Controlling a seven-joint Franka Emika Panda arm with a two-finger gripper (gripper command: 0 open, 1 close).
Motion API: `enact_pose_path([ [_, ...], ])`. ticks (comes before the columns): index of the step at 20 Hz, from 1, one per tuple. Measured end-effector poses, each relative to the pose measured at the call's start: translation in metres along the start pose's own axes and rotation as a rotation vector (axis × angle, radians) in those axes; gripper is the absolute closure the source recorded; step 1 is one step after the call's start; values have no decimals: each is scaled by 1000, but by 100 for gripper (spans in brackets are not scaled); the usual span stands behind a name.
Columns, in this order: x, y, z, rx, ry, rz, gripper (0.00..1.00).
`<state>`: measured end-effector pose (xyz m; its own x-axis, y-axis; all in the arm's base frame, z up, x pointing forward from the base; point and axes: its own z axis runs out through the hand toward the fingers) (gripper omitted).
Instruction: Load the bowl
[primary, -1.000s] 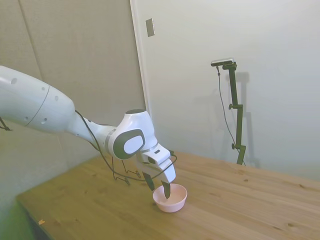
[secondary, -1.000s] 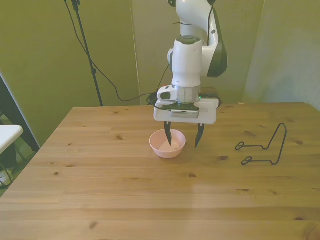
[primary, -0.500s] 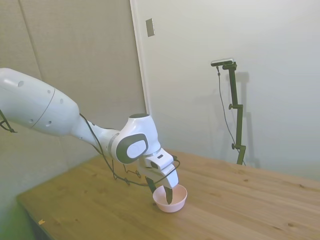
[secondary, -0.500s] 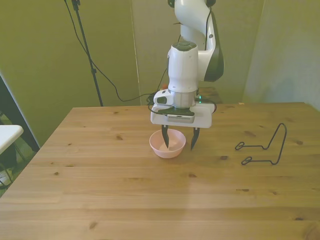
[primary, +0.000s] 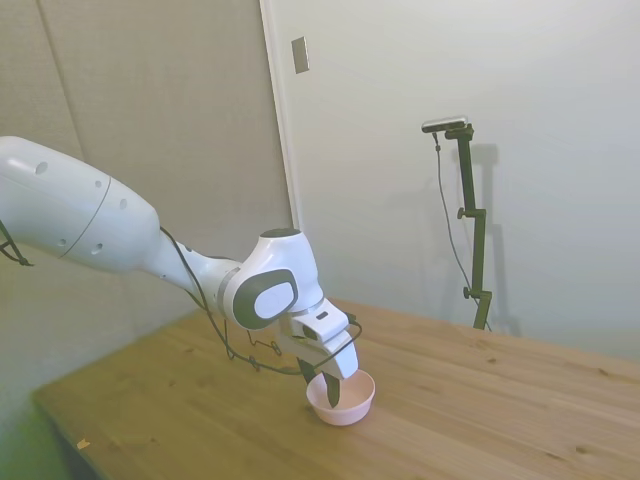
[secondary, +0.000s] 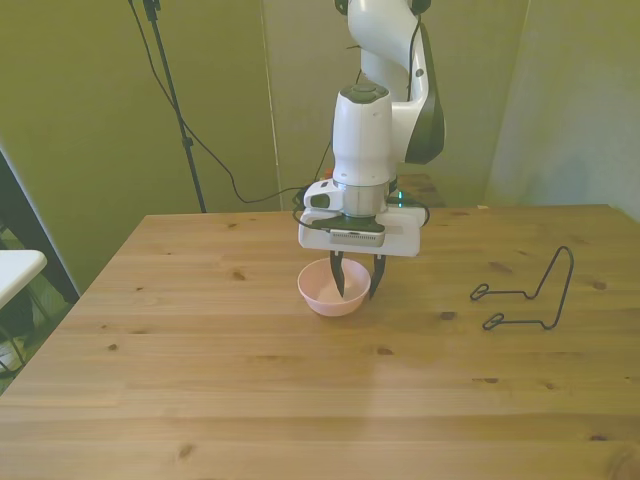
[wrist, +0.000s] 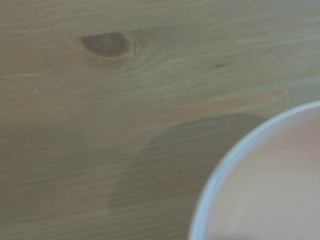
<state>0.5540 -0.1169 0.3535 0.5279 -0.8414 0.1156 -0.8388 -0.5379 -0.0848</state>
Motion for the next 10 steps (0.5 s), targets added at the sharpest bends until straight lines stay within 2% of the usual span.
enact_pose_path([
  [10,-4,-11,-6,19,2,-25,100],
])
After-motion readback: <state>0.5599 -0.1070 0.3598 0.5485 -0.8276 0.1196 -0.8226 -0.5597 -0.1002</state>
